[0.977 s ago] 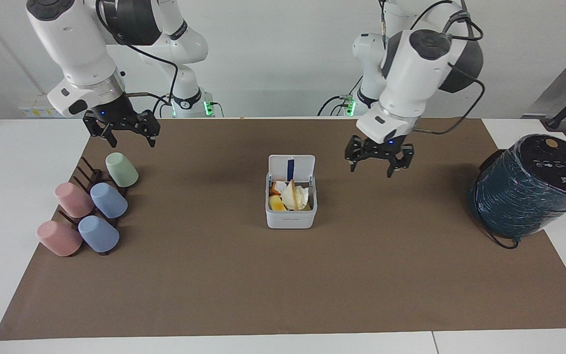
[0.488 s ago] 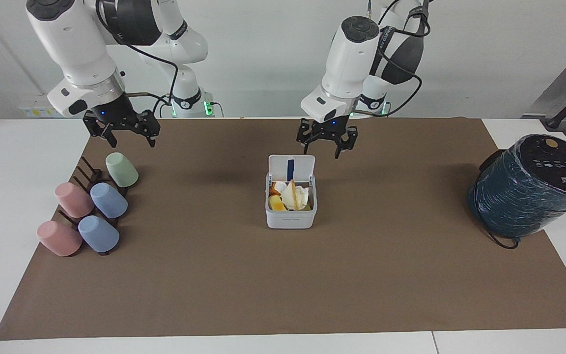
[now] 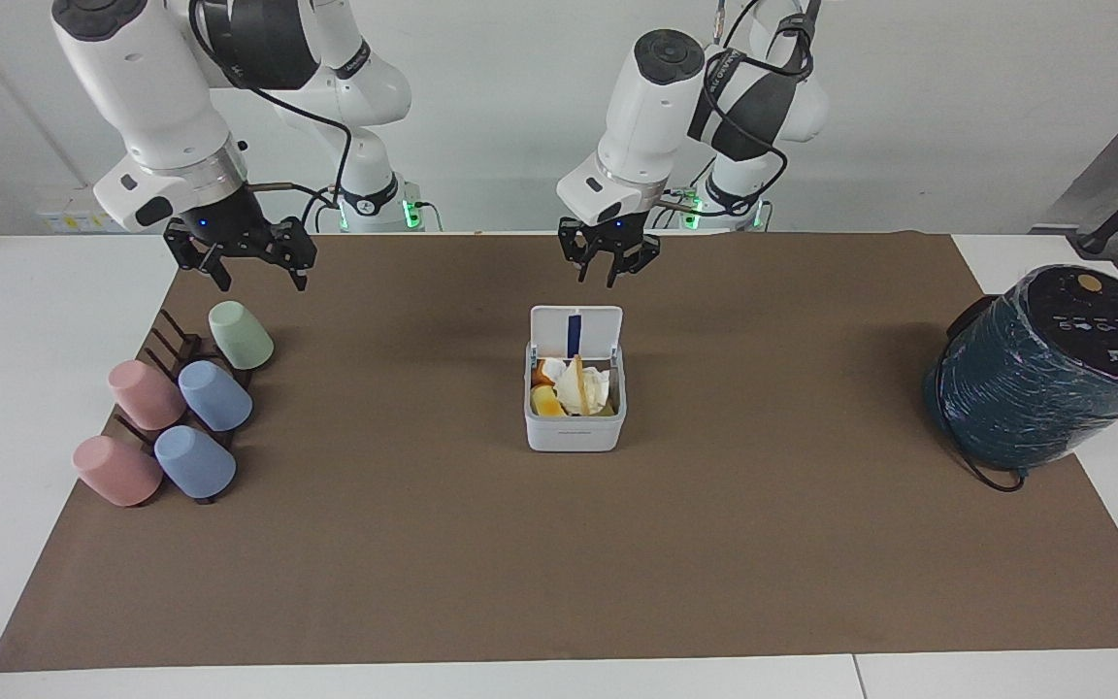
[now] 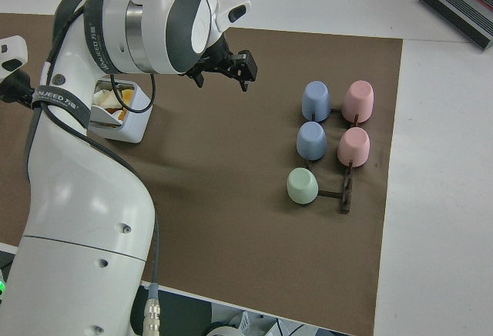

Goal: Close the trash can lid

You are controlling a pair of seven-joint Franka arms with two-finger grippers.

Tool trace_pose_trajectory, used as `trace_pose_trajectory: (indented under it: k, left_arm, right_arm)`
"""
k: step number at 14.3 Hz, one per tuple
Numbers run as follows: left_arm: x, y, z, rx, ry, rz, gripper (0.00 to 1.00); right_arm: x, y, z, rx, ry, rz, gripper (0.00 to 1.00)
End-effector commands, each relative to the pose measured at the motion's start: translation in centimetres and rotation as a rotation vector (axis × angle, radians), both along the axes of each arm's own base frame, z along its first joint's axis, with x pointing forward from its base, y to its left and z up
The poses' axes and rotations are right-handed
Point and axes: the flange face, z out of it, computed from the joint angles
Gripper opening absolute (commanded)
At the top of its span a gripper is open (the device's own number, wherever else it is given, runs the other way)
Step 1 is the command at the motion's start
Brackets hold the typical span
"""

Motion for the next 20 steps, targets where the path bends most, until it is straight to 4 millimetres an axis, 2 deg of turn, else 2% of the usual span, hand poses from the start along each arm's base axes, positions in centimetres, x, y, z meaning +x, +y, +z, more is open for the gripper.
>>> trace_pose_trajectory:
  k: [1,4,7,10,12,16,20]
  left_arm:
    - [-1.4,0.9,-1.8,-0.061,-0.062,0.045,0.43]
    - [0.5,0.7,-2.1,-0.130,-0.156,0.083,0.43]
    - [2.9,0.2,-4.2,-0.183,-0.234,0.122,0.43]
    - [4.3,0.0,-5.1,-0.221,-0.293,0.146,0.43]
    - [5.3,0.6,-5.8,-0.227,-0.312,0.163,0.43]
    - [6.6,-0.4,-10.6,-0.223,-0.322,0.173,0.43]
    - [7.1,-0.1,-11.6,-0.217,-0.325,0.174,0.43]
  right_arm:
    - [-0.6,-0.4,0.1,0.022,-0.015,0.016,1.00]
    - [-0.6,-0.4,0.1,0.022,-0.015,0.016,1.00]
    - [-0.6,-0.4,0.1,0.022,-0.015,0.016,1.00]
    - [-0.6,-0.4,0.1,0.022,-0.015,0.016,1.00]
    - [-0.6,-0.4,0.1,0.022,-0.015,0.016,1.00]
    - [-0.6,-0.4,0.1,0.022,-0.015,0.016,1.00]
    - [-0.6,-0.4,0.1,0.022,-0.015,0.016,1.00]
